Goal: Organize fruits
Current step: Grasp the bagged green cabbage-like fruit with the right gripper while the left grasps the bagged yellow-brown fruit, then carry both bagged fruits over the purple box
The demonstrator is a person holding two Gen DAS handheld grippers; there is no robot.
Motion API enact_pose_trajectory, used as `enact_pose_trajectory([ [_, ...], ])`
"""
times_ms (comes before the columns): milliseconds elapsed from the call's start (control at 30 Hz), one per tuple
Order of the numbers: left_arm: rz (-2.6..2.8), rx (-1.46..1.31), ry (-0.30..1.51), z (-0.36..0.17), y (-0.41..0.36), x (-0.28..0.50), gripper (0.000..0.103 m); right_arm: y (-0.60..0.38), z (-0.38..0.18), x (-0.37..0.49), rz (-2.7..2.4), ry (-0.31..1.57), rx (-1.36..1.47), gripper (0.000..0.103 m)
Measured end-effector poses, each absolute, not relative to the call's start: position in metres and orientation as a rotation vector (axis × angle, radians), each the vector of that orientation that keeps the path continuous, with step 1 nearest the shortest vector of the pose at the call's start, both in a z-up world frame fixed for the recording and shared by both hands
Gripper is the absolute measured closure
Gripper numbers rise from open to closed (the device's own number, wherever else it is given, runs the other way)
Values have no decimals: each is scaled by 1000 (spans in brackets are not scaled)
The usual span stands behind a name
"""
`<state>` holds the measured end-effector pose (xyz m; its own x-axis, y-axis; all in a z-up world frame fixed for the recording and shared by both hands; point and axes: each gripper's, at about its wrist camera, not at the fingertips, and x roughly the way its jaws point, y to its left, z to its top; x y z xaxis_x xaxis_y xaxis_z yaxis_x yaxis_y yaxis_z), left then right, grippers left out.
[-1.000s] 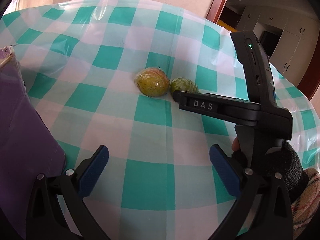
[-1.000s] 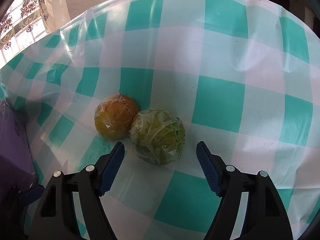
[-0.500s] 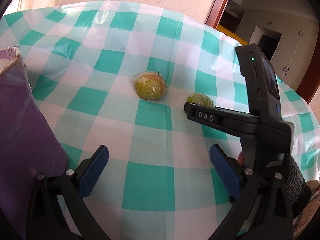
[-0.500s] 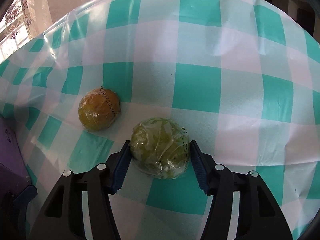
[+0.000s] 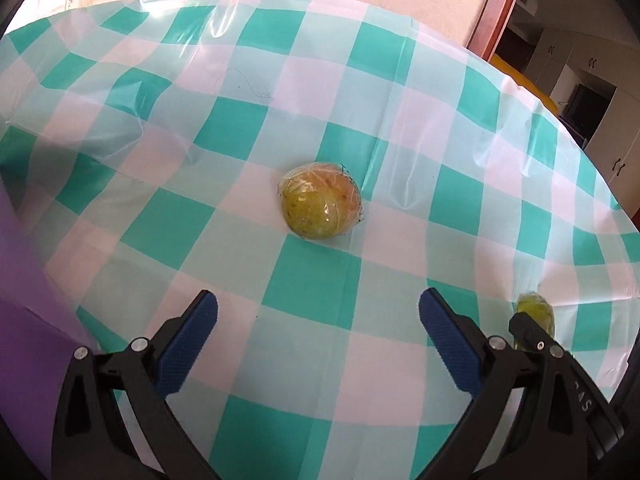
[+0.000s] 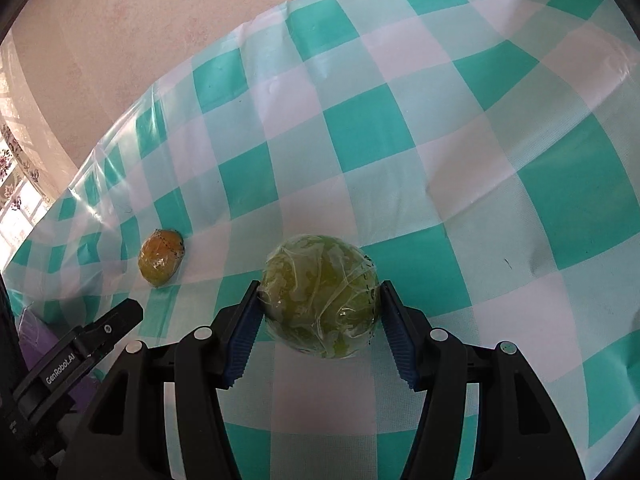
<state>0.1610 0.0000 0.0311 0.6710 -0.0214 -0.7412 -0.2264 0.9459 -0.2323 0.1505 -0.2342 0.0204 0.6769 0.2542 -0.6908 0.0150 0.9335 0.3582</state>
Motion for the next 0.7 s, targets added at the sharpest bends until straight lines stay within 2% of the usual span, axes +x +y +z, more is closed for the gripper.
enact_pose_trajectory([
  [167,169,-367,880,26,0,217,3,-226,19,149,154,821,357,46],
  [267,219,-315,916,19,-6,240,18,-224,18,153,163,831,351,46],
  [400,264,-285,908,18,-8,253,21,-225,19,152,177,833,345,46],
  [433,268,-280,902,18,-8,253,27,-225,19,151,179,835,344,46],
  [467,287,-258,898,18,-10,252,42,-225,18,151,180,835,343,46],
  [700,208,-221,887,22,-17,232,41,-223,18,153,184,834,344,46],
])
